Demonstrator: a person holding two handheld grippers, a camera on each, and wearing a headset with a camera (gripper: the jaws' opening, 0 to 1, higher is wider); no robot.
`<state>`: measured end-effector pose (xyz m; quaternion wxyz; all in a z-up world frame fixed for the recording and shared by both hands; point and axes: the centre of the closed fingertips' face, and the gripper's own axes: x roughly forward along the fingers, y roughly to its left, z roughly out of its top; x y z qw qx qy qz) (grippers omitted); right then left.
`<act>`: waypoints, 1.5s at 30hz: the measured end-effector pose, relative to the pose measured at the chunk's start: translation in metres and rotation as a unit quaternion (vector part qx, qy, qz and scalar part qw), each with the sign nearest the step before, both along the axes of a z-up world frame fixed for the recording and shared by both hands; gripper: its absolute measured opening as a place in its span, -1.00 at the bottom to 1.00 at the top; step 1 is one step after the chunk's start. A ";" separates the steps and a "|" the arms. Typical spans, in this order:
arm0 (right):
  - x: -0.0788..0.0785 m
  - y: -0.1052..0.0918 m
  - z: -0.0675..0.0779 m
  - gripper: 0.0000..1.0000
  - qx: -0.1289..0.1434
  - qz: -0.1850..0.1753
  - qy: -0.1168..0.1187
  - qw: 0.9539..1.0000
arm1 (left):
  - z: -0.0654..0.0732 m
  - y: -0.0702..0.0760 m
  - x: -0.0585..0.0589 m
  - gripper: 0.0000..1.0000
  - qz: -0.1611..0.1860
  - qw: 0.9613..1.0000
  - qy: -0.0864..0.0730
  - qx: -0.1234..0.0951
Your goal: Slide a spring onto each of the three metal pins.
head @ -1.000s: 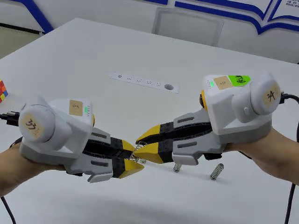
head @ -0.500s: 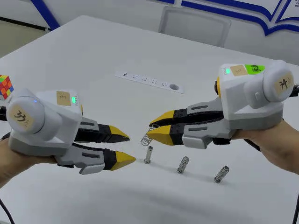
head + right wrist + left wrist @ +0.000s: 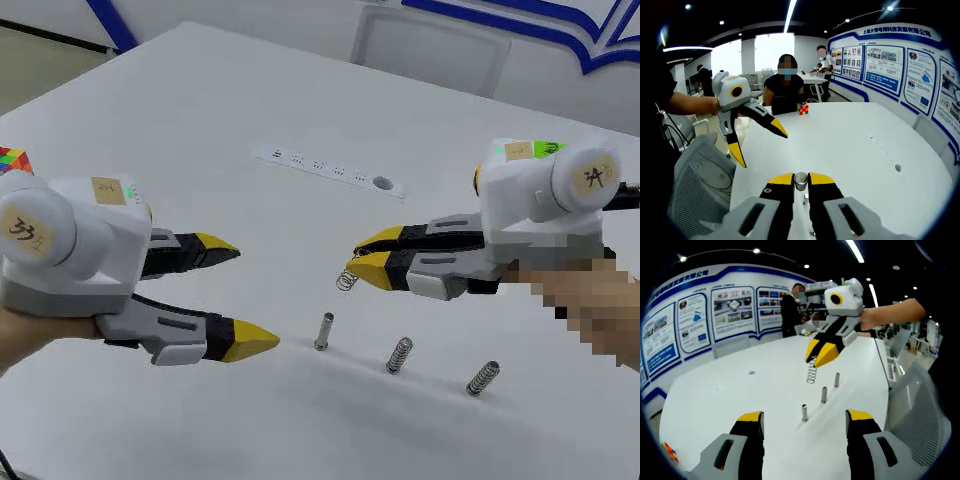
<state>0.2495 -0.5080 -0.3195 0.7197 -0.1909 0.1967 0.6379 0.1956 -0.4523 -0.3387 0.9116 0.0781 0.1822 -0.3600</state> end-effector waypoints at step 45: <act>0.015 0.014 -0.092 -0.77 -0.104 -0.003 0.024 0.994 | -0.025 0.012 -0.002 1.00 0.028 0.999 0.034 -0.013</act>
